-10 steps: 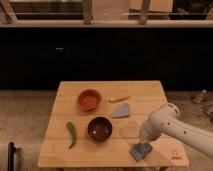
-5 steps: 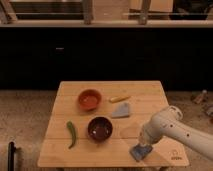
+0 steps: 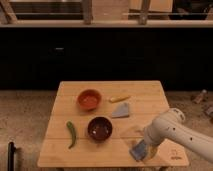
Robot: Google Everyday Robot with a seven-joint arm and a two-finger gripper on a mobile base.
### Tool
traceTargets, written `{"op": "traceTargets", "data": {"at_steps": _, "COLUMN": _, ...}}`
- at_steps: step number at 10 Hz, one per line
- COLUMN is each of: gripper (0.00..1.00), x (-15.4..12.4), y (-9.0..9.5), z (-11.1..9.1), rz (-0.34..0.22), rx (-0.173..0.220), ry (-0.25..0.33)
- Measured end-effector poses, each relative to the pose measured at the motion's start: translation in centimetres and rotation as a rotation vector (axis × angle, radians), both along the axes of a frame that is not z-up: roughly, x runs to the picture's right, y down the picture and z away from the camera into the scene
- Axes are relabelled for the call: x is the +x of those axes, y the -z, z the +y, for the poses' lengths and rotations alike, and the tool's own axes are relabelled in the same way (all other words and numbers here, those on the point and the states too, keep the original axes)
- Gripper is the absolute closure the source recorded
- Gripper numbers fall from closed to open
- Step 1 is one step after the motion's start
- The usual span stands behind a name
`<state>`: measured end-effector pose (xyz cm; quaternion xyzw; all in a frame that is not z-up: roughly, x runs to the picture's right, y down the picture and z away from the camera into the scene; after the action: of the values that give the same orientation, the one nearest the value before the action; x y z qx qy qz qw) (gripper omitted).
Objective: Place sponge in red bowl
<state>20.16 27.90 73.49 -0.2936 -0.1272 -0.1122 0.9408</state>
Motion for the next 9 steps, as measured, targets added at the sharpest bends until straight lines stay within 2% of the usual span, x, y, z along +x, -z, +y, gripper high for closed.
{"op": "traceTargets", "data": {"at_steps": 2, "gripper": 0.20, "x": -0.4, "y": 0.0, "z": 0.7, "rz": -0.050, "rx": 0.019, "ry": 0.091}}
{"op": "traceTargets", "data": {"at_steps": 6, "gripper": 0.20, "x": -1.0, "y": -0.4, "z": 1.6, "rz": -0.117, "rx": 0.055, "ry": 0.213}}
{"op": "traceTargets", "data": {"at_steps": 8, "gripper": 0.20, "x": -0.9, "y": -0.8, "z": 2.0, "rz": -0.120, "rx": 0.053, "ry": 0.233}}
{"op": "traceTargets", "data": {"at_steps": 9, "gripper": 0.20, "x": -0.9, "y": -2.1, "z": 2.9, "rz": -0.121, "rx": 0.031, "ry": 0.268}}
